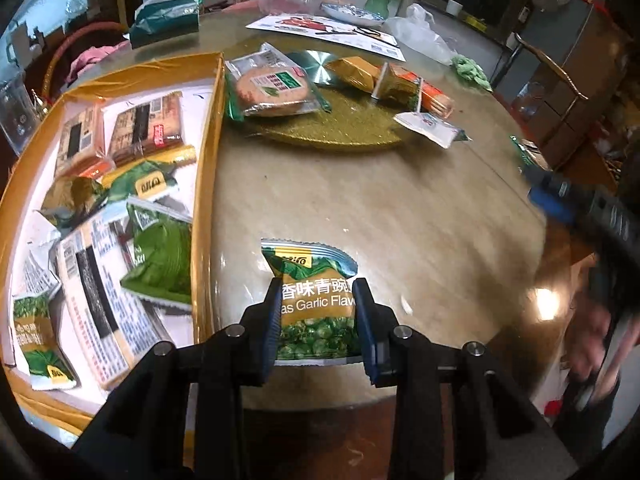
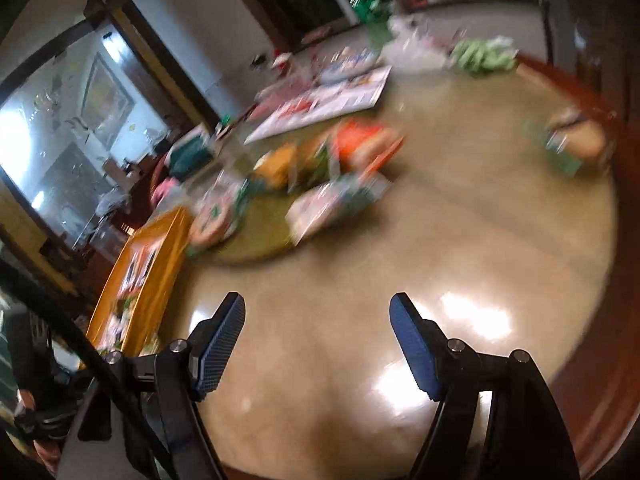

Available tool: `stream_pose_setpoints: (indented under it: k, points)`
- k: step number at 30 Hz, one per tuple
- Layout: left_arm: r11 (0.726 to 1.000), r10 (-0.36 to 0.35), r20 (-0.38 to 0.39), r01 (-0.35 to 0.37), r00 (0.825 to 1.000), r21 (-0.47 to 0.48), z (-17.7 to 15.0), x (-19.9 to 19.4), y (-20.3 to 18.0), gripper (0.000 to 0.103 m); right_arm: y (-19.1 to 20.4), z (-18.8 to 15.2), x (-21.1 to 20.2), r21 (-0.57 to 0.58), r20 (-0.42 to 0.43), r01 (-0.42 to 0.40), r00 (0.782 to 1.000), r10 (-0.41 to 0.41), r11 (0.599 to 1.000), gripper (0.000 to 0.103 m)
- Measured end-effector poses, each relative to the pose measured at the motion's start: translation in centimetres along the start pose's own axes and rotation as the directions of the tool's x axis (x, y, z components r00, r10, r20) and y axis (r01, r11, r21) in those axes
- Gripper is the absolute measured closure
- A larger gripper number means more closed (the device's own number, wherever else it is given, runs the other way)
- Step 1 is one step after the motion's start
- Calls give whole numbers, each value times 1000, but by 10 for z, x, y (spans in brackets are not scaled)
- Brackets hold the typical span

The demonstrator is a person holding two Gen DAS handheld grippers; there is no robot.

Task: Organize snacks
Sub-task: 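Grasp a round green-edged cracker pack with the right gripper, then carry the pea bag and round cracker pack into the orange tray and release both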

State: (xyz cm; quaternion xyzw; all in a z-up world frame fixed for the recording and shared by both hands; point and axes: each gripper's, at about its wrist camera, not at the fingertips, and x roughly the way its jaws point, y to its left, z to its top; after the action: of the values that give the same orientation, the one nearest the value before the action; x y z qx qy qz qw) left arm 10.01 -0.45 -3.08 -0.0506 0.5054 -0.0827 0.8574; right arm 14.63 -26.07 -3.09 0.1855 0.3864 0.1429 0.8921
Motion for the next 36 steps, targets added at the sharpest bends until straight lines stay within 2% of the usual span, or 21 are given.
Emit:
stream_pose_setpoints:
  k: [3, 7, 11, 12, 13, 16, 18, 19, 20, 21, 24, 26, 28, 31, 34, 36]
  points:
    - [1000, -16, -8, 16, 1000, 19, -3, 1, -6, 68, -38, 34, -10, 22, -12, 35, 999, -34, 999, 28]
    - [999, -24, -2, 24, 1000, 36, -6, 2, -12, 68, -95, 65, -12, 119, -11, 179, 984, -179, 977, 28]
    - [998, 2, -5, -2, 1000, 56, -8, 6, -17, 68, -129, 96, -10, 116, -1, 302, 953, -304, 946, 28]
    - [998, -3, -12, 4, 1000, 55, -8, 7, -17, 68, -136, 104, -8, 104, 5, 334, 942, -336, 937, 28]
    - [999, -9, -22, 11, 1000, 50, -8, 9, -17, 68, -144, 115, -2, 72, 6, 389, 921, -390, 919, 28]
    - [999, -5, -24, 6, 1000, 54, -9, 11, -18, 68, -169, 132, 17, 33, -34, 453, 892, -452, 891, 28]
    - [999, -3, -24, 5, 1000, 54, -9, 12, -18, 68, -181, 136, 24, 22, -39, 503, 864, -502, 864, 28]
    - [999, -4, -25, 5, 1000, 53, -9, 12, -18, 68, -187, 135, 28, 41, -62, 471, 882, -468, 881, 28]
    - [999, -4, -25, 6, 1000, 53, -9, 12, -18, 68, -192, 132, 32, 71, -97, 403, 913, -395, 913, 26]
    - [999, -4, -24, 5, 1000, 53, -9, 12, -18, 68, -194, 129, 32, 97, -112, 363, 929, -353, 927, 27]
    - [998, -3, -25, 4, 1000, 58, -9, 12, -18, 67, -183, 120, 33, 98, -114, 305, 949, -293, 947, 23]
    - [998, 1, -23, 0, 1000, 64, -9, 12, -19, 67, -169, 115, 39, 52, -126, 328, 939, -319, 943, 23]
    - [998, 2, -23, 0, 1000, 64, -10, 12, -19, 67, -152, 111, 47, -17, -132, 371, 920, -370, 928, 22]
    - [998, 5, -17, -4, 1000, 63, -11, 12, -20, 67, -139, 112, 62, -57, -140, 452, 880, -455, 890, 20]
    - [998, 12, -5, -12, 1000, 64, -14, 12, -21, 67, -136, 113, 65, -45, -139, 483, 864, -484, 875, 27]
    - [998, 13, 5, -14, 1000, 66, -17, 11, -22, 67, -132, 106, 60, -38, -135, 483, 865, -484, 875, 28]
